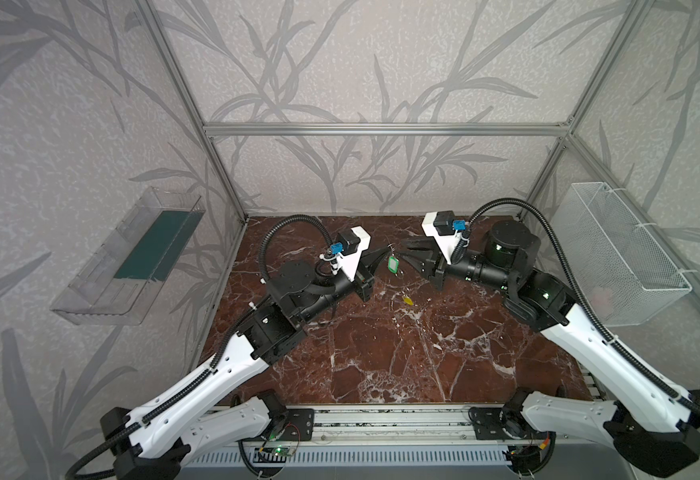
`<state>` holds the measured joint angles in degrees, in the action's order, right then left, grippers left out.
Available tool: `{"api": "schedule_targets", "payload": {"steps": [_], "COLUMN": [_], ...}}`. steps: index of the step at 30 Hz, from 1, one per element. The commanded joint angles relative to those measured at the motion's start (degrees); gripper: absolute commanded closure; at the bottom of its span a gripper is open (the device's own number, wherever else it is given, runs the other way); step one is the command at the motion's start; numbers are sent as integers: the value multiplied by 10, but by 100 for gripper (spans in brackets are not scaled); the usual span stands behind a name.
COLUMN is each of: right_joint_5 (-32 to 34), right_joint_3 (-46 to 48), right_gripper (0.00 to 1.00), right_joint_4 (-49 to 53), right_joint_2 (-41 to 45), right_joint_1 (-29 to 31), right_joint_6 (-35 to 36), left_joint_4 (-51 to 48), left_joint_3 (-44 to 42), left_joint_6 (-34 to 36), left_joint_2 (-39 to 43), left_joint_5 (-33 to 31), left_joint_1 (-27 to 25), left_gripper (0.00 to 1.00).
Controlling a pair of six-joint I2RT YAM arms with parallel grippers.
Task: Put the keys on the keyring
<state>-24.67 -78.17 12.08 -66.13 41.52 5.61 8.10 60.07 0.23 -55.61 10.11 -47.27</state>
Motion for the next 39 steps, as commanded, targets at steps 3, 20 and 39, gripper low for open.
{"api": "schedule_targets", "payload": {"steps": [3,20,39], "right_joint_5": [-24,-56,-40], "right_joint_3": [-17,-35,-64], "right_gripper": [78,100,100], "right_joint_4": [-8,11,71], "right_joint_2": [6,0,-10], "right_joint_1": [-3,-4,-4], "right_joint_6": [-1,12,38], "left_joint_4": [54,50,35], "left_joint_3": [-6,-3,-6], "left_joint_6": [3,2,12], "left_joint_2": [15,14,26], "left_joint_5": [50,82,53], "left_joint_1": [-2,-2,-2], "left_gripper": [100,100,87]}}
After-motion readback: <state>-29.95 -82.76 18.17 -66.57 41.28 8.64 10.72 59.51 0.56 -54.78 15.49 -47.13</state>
